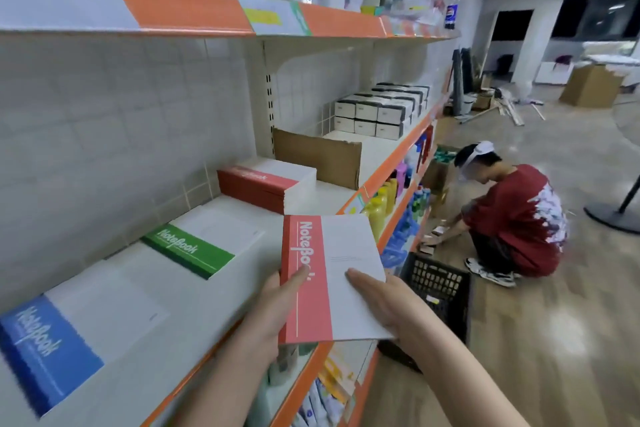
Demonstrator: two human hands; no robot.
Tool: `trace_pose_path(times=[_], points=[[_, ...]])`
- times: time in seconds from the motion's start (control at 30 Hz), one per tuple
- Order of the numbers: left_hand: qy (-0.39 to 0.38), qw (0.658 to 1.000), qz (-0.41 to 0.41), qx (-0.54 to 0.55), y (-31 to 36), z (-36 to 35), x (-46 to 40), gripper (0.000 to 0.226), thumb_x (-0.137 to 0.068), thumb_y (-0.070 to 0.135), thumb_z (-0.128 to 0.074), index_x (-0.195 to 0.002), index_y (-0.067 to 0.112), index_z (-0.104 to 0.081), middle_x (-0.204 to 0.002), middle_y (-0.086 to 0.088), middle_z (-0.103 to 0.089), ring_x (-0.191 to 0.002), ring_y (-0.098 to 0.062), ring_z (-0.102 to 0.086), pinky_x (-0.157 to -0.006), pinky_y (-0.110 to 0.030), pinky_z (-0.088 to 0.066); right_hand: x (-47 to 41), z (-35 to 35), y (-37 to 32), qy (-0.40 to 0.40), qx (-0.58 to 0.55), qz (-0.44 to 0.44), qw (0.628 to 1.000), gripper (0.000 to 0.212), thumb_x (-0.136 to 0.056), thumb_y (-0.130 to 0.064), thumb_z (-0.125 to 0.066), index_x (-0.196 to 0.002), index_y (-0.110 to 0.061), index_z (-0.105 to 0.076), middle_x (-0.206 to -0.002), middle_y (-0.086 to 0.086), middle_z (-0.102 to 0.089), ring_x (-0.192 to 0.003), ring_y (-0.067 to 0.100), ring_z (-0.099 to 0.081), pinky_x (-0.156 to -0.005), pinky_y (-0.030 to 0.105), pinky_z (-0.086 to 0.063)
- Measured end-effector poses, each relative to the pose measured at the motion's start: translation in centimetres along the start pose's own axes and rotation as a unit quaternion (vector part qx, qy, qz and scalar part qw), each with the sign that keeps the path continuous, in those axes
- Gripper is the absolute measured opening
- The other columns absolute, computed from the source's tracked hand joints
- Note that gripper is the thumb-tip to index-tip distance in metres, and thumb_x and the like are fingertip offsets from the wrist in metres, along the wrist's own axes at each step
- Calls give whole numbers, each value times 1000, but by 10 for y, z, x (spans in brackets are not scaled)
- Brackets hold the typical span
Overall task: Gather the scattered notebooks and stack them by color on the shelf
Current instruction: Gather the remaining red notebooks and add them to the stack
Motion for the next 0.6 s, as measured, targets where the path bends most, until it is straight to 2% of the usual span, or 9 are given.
trace_pose_path(times=[0.1, 0.17, 0.23, 0.27, 0.37, 0.47, 0.6], points=[[46, 999, 3, 16, 12, -9, -40, 19, -94, 37, -55, -106, 23, -61, -91, -4, -73, -80, -22, -71, -64, -30, -54, -48, 6, -26, -47, 48, -2, 998, 38, -82, -42, -69, -106, -13, -67, -98, 5, -74, -91, 28, -70, -89, 45, -54], [85, 996, 2, 33, 20, -12, -65, 23, -94, 38, -55, -109, 23, -60, -95, -6, -72, -85, -26, -70, -72, -35, -55, -80, 6, -45, -92, 48, -3, 995, 33, -84, -40, -69, -105, -14, -67, -93, 3, -75, -85, 24, -72, -76, 36, -58], [122, 991, -2, 49, 29, -14, -89, 21, -93, 39, -56, -107, 24, -60, -92, -5, -72, -82, -25, -70, -68, -34, -55, -110, 3, -65, -133, 35, -5, 990, 26, -85, -34, -69, -101, -14, -67, -89, 2, -76, -77, 19, -73, -59, 26, -56], [140, 988, -3, 58, 32, -15, -99, 19, -93, 39, -56, -105, 24, -60, -89, -4, -72, -79, -23, -70, -64, -31, -54, -125, 1, -75, -148, 34, -4, 988, 24, -85, -32, -70, -99, -13, -67, -87, 1, -76, -76, 18, -73, -56, 24, -55], [193, 978, -11, 80, 45, -16, -127, 20, -93, 34, -58, -105, 20, -62, -84, -3, -73, -73, -20, -70, -56, -26, -52, -165, -7, -99, -186, 45, 4, 981, 18, -84, -29, -70, -93, -13, -67, -79, -2, -75, -67, 14, -72, -51, 20, -52], [245, 965, -16, 96, 56, -12, -148, 26, -92, 34, -59, -111, 16, -63, -91, -8, -73, -80, -26, -70, -66, -32, -54, -199, -19, -120, -222, 72, 17, 972, 16, -84, -31, -70, -92, -17, -67, -76, -5, -75, -65, 11, -71, -49, 18, -50], [303, 949, -18, 91, 70, 2, -167, 32, -92, 41, -56, -117, 21, -58, -92, -3, -70, -81, -23, -68, -60, -29, -50, -233, -45, -155, -261, 145, 98, 949, 13, -86, -29, -68, -89, -16, -68, -76, -10, -72, -58, -1, -67, -47, 11, -46]])
Point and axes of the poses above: each hand's wrist, its own x-axis away from the middle knuckle, its own z-axis out of the back of the hand, y = z × x, the point moved 9 cm from there along -x, towards the middle knuckle
